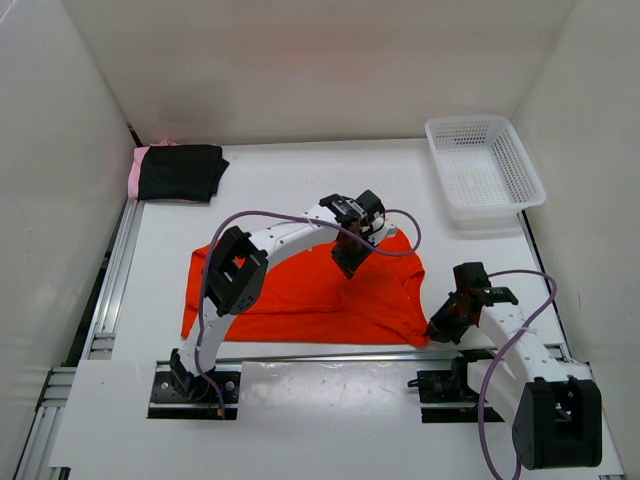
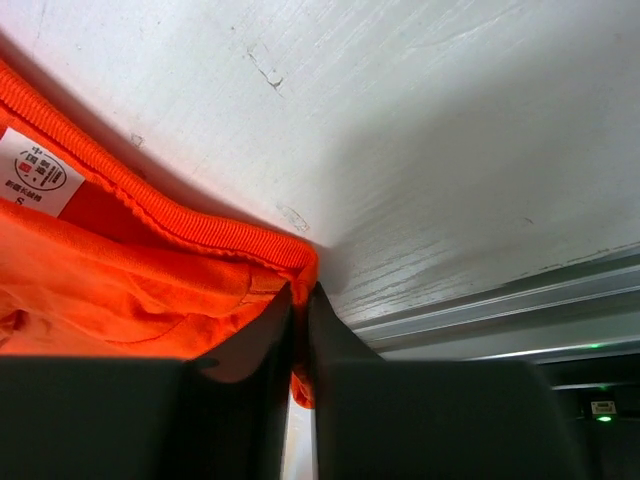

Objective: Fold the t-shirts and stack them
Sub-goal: Fold the flattened tshirt in 1/3 of the way, then grap the side of the flattened tshirt furthest away from the robot with both arms

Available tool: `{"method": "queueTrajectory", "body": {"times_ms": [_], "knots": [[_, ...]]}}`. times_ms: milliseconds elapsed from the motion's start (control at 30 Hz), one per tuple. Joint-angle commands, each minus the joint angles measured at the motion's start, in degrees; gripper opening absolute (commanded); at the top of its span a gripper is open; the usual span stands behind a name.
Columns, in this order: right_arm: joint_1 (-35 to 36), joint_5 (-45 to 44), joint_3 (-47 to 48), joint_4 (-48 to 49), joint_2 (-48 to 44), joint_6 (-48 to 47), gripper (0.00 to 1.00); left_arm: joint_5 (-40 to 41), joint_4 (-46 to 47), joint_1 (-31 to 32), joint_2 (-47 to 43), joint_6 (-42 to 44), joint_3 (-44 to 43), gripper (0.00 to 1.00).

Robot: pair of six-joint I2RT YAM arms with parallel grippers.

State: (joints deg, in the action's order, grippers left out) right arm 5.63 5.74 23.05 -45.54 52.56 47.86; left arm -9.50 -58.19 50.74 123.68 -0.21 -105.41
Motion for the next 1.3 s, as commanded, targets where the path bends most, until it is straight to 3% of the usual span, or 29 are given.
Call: {"method": "queueTrajectory", "body": {"times_ms": [0, 67, 333, 467, 633, 767, 933, 967, 1000, 1100, 1267], "knots": [[-0.3, -4.3, 0.6, -2.9, 0.4, -0.7, 0.17, 1.6, 0.1, -0.1, -0.2, 0.2, 0.6, 0.15], [-0.3, -4.3, 1.6, -3.4, 0.4, -0.7, 0.41, 3.5, 0.1, -0.1, -0.2, 0.2, 0.6, 0.18], [-0.3, -9.1, 17.5, -8.6, -5.6, -4.0, 0.49, 3.3, -1.0, -4.6, -9.0, 0.2, 4.1, 0.41], [-0.3, -6.4, 25.3, -6.1, 1.5, -10.2, 0.50, 4.9, -1.0, -9.8, -14.1, 0.2, 8.1, 0.58], [3.9, -4.2, 40.0, -5.3, 20.6, -18.3, 0.56, 8.5, 1.4, -21.7, -20.5, 0.2, 11.5, 0.63], [7.5, -4.9, 60.3, -5.3, 38.1, -19.5, 0.59, 12.3, 4.7, -36.1, -23.9, 0.2, 14.0, 0.69], [8.7, -4.3, 81.8, -6.5, 57.3, -18.0, 0.66, 12.3, 6.8, -46.4, -23.9, 0.2, 17.9, 0.70], [8.7, -4.2, 89.7, -6.5, 64.3, -18.0, 0.67, 12.3, 7.5, -48.3, -23.1, 0.2, 19.3, 0.70], [8.7, -3.5, 94.2, -8.2, 71.5, -17.5, 0.69, 12.3, 7.5, -48.8, -22.5, 0.2, 19.8, 0.70], [8.7, -2.1, 108.7, -9.7, 80.9, -14.7, 0.71, 14.1, 8.5, -48.8, -21.8, 0.2, 23.1, 0.70], [8.7, -2.0, 105.4, 0.7, 86.8, -7.1, 0.75, 21.8, 13.7, -46.0, -23.7, 0.2, 31.4, 0.70]]}}
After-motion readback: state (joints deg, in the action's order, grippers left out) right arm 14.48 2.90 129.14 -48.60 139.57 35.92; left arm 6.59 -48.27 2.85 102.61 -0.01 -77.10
